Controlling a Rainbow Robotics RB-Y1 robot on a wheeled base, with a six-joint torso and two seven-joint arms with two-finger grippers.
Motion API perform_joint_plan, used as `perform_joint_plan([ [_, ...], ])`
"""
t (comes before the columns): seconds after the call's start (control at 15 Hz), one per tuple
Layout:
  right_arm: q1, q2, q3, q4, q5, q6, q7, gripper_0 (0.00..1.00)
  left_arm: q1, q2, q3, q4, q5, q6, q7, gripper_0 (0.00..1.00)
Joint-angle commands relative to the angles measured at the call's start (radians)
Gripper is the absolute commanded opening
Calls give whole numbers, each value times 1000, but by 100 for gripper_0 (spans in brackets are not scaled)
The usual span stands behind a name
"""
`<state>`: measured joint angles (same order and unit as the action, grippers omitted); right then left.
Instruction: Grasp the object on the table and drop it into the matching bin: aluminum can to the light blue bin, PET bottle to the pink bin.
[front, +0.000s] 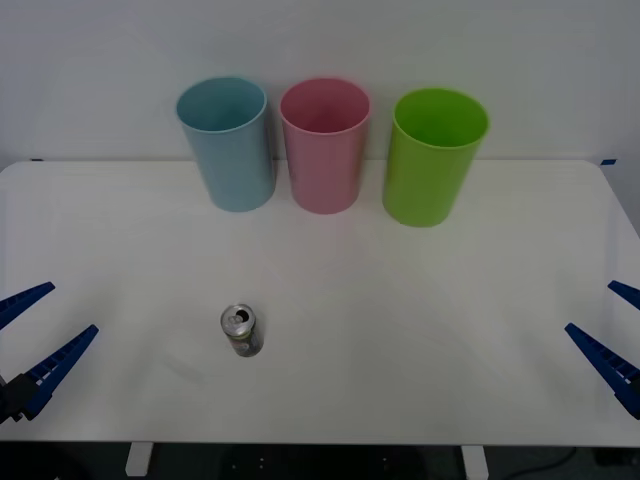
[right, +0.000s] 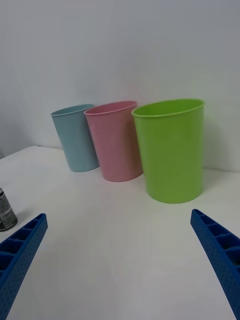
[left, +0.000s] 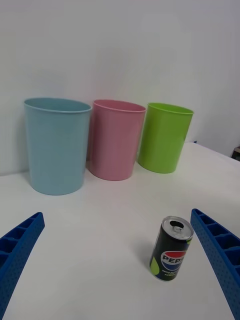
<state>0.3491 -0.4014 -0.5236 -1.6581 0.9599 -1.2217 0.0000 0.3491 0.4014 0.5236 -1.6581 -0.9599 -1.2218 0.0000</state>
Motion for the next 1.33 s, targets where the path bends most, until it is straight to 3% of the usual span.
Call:
perform_joint_plan([
  [0.07, 0, 0, 0, 0, 0, 0, 0, 100, 0, 0, 0, 0, 0, 0, 0, 100],
  [0.27, 0, 0, 0, 0, 0, 0, 0, 100, 8, -41, -17, 11, 10, -2, 0, 100],
  [0.67, 0, 0, 0, 0, 0, 0, 0, 100, 30, -26, -51, 12, 32, 7, -21, 100],
  [1.33, 0, 0, 0, 0, 0, 0, 0, 100, 41, -26, -79, 20, -148, 10, -74, 100],
])
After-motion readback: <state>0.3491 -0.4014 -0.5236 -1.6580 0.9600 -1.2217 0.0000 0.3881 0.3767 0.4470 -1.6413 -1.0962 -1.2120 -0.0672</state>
